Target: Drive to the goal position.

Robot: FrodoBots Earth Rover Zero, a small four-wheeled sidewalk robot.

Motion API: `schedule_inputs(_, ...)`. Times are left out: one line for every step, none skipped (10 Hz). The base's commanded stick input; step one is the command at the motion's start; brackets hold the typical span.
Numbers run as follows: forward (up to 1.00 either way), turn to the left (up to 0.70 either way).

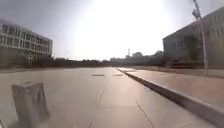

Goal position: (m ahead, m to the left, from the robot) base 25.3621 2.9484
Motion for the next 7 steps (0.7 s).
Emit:
schedule_inputs(0.7, 0.0)
schedule_inputs(0.7, 0.0)
schedule_inputs(0.7, 0.0)
schedule_inputs(0.7, 0.0)
schedule_inputs(0.7, 0.0)
schedule_inputs(0.7, 0.0)
schedule_inputs(0.7, 0.0)
